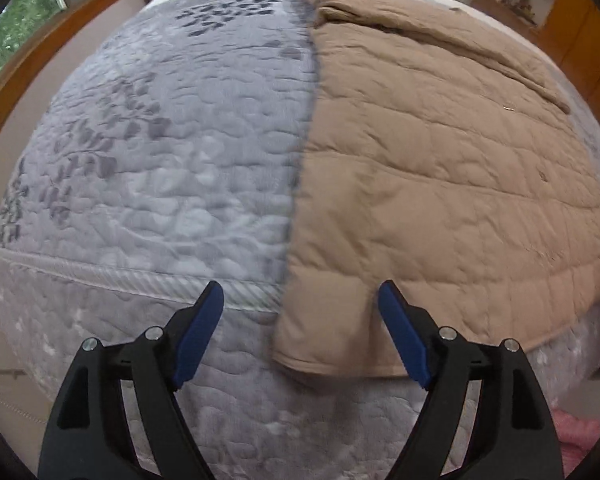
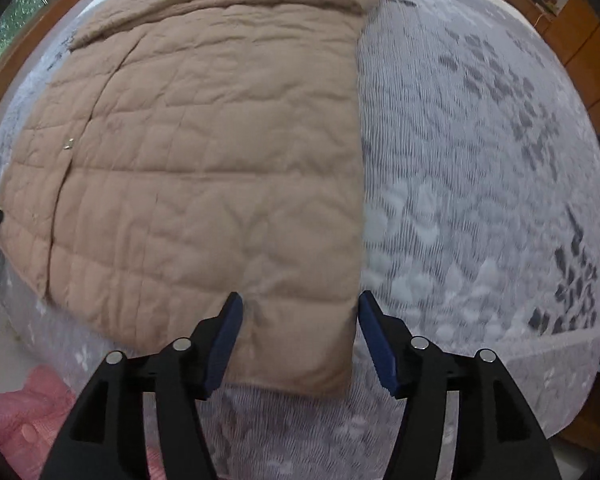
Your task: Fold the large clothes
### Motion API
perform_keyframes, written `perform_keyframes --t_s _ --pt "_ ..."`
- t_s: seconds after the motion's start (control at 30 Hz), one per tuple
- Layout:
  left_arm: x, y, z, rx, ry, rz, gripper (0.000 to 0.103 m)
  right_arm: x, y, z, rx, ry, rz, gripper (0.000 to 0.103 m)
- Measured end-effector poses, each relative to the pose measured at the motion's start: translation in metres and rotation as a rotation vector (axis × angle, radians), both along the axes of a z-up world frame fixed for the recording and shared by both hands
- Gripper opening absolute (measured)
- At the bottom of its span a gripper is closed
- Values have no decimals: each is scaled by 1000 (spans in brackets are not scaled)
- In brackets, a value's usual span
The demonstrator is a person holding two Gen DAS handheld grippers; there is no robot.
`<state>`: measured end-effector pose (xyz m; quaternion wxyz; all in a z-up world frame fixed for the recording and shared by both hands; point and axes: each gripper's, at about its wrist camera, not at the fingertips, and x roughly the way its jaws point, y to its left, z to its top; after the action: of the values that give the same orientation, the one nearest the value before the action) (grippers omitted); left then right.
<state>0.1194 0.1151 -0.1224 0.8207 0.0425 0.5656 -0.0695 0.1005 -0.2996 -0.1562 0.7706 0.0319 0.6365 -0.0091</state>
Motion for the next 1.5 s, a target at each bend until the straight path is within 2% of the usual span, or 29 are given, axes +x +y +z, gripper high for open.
perform_keyframes --t_s 0.13,0.17,0.23,0.27,0.3,0.33,0.37,0.4,0.5,0.63,0.77,0.93,1.07,1.17,1.3,1.5 --pt "4 -2 -10 -58 22 -20 80 -15 -17 -10 85 -5 -38 59" --pt "2 -6 -12 -65 26 -22 79 -18 -21 -14 109 -7 -48 56" --pt "2 -11 -15 -69 23 -29 72 -21 -25 -17 138 -18 -41 44" --pt "1 -12 -14 -79 19 -37 60 -23 -24 -16 133 -30 -36 41" --pt "1 -14 -13 -91 21 -43 49 -24 -26 -16 132 -37 -29 32" --pt "1 -17 -11 -95 20 -46 43 -26 -26 -14 137 -44 -19 27" --pt "1 -20 -9 -95 14 -53 31 -27 -25 -12 135 -52 -13 20" --pt "-1 -23 -8 -88 6 -58 24 -23 -18 -7 126 -55 -9 16" --pt "-5 -29 -2 -80 -21 -72 14 -18 -18 1 123 -66 -1 12" --pt "-6 -27 10 -115 -48 -60 11 -25 -20 16 150 -100 1 10" --pt "0 -25 34 -172 -90 -66 10 -26 -26 49 171 -172 21 10" --pt "19 -32 79 -195 -210 -88 10 -4 -25 94 116 -262 53 10" --pt "53 -46 108 -185 -298 -95 10 44 -33 119 80 -300 55 10" --pt "88 -53 117 -182 -321 -74 10 87 -41 124 64 -297 47 10" --pt "138 -69 121 -131 -354 -54 10 137 -55 122 63 -272 6 10" --pt "218 -85 115 -92 -349 0 10 210 -79 119 66 -252 -51 10"
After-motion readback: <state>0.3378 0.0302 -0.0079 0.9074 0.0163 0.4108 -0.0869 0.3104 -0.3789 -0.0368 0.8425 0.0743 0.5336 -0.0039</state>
